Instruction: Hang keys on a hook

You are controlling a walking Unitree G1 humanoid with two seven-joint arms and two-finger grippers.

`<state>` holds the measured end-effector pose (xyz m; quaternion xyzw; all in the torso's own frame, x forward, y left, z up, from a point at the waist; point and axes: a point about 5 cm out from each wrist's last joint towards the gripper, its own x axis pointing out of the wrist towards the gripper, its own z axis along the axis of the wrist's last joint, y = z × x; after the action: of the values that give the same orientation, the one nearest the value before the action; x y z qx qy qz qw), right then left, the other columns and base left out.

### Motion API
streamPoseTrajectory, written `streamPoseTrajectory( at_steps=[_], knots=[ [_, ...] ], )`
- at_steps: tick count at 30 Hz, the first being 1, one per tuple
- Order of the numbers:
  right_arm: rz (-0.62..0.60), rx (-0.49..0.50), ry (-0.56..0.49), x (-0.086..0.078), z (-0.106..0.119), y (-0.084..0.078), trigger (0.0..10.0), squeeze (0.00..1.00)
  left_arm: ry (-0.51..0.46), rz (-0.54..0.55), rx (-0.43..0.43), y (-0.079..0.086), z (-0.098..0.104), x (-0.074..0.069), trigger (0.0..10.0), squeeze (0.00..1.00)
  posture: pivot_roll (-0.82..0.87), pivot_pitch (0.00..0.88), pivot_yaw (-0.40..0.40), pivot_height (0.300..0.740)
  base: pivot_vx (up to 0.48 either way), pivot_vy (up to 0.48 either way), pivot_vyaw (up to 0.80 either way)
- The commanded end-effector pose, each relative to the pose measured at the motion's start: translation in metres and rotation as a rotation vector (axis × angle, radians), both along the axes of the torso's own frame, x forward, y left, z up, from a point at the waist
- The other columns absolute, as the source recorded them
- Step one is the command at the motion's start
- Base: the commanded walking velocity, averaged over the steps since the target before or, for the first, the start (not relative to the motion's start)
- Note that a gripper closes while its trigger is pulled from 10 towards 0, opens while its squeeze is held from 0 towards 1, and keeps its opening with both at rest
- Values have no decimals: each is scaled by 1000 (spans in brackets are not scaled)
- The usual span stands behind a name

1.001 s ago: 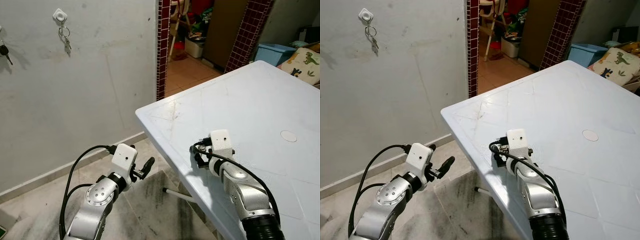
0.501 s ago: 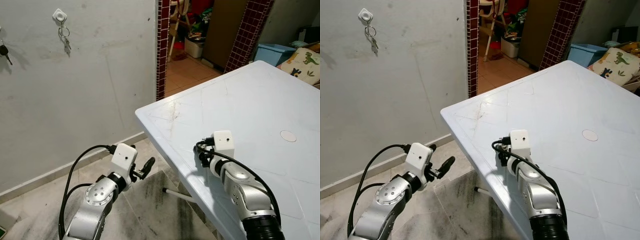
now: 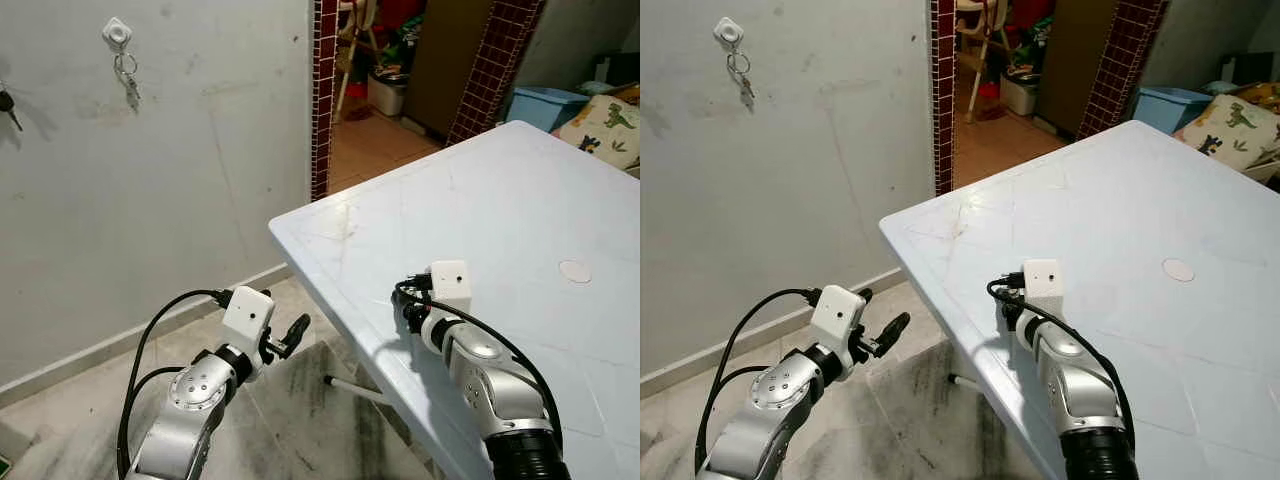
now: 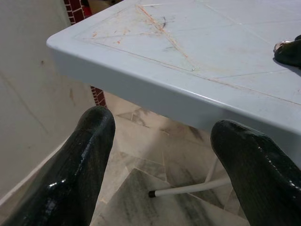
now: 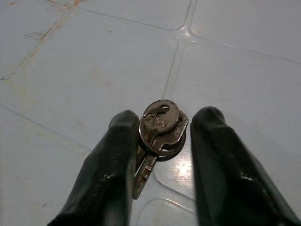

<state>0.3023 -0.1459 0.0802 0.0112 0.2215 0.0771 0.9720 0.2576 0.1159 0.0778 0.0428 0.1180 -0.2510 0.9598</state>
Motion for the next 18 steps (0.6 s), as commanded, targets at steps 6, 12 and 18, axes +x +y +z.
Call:
streamPoseTrajectory(
  at_steps=[6,12,18],
  knots=[
    [52,132,-48,2,9,12,0,0,0,7,-2,2,2,3,10000,0,10,14,-23,740,0,0,0],
    [83,166,-90,5,19,18,0,0,4,6,-3,2,2,4,10000,0,10,13,-23,740,0,0,0],
    [86,167,-90,4,18,18,0,0,2,9,-2,2,2,5,10000,0,10,12,-24,740,0,0,0]
  ],
)
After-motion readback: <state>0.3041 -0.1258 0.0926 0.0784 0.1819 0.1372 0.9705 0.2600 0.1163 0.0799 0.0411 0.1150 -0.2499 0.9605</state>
